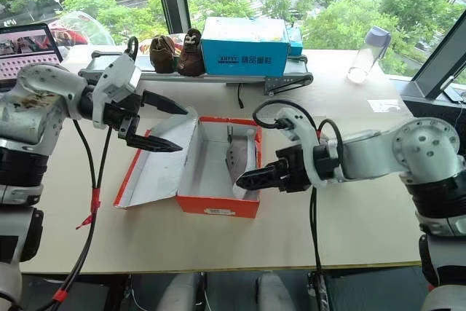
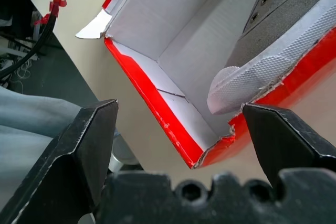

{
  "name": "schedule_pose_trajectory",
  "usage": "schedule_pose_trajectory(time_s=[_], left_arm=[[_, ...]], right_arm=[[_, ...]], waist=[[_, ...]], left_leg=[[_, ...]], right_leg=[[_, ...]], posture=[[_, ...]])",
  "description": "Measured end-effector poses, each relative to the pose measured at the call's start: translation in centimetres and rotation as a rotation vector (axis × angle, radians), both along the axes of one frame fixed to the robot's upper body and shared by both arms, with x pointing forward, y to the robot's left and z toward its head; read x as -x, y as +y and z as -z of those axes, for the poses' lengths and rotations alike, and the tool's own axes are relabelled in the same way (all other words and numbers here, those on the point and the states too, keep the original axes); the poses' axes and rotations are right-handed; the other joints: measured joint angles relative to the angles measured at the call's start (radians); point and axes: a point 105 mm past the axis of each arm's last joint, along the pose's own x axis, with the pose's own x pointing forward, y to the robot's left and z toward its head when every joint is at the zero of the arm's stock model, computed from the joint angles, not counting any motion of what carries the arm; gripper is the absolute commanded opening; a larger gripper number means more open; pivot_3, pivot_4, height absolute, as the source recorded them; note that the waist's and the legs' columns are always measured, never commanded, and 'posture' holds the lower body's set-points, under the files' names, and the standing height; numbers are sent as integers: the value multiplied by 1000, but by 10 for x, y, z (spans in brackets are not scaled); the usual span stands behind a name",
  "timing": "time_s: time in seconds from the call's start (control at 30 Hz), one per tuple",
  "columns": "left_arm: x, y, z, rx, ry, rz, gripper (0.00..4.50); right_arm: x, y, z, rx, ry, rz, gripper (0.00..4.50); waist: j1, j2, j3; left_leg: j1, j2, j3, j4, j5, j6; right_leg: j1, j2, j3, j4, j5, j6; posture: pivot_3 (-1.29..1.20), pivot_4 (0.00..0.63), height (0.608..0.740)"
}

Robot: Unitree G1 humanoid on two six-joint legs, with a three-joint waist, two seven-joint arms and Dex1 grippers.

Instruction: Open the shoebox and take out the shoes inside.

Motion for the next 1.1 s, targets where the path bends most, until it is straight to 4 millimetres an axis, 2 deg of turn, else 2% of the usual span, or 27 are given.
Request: schedule_pose_trajectory(time_s=[0.23,0.33,0.47,0.8,0.93,1.1], left_arm=[[0,0,0,-12,-5,5,4500],[1,0,0,-14,-9,6,4500],[3,2,-4,-22,-23,-7,4500],[6,6,-6,-38,-27,-40,4500],[7,9,-8,-39,-37,-53,4500],[11,10,-8,-43,-33,-66,4500]], right_arm=[[-8,7,-11,-33,-38,16,4454],[-7,8,-4,-30,-18,21,4454],[-5,2,21,24,50,58,4454],[-8,-4,27,51,61,122,4454],[-11,3,30,35,68,134,4454],[-18,23,42,57,93,139,4454]], waist=[[1,0,0],[2,0,0],[2,0,0],[1,-1,-1],[-3,-3,-2],[-11,-4,-3]], left_leg=[[-1,0,0,0,0,0],[-2,0,0,0,0,0],[-2,0,0,0,0,0],[-1,0,0,1,0,0],[-1,0,0,1,0,0],[-1,0,-1,2,0,0]], right_leg=[[-1,0,0,0,0,0],[-1,0,0,0,0,0],[-1,0,0,0,0,0],[0,0,0,0,0,0],[0,0,0,0,0,0],[0,0,0,0,1,0]], posture=[[0,150,740],[0,150,740],[0,150,740],[0,150,740],[0,150,740],[0,150,740]])
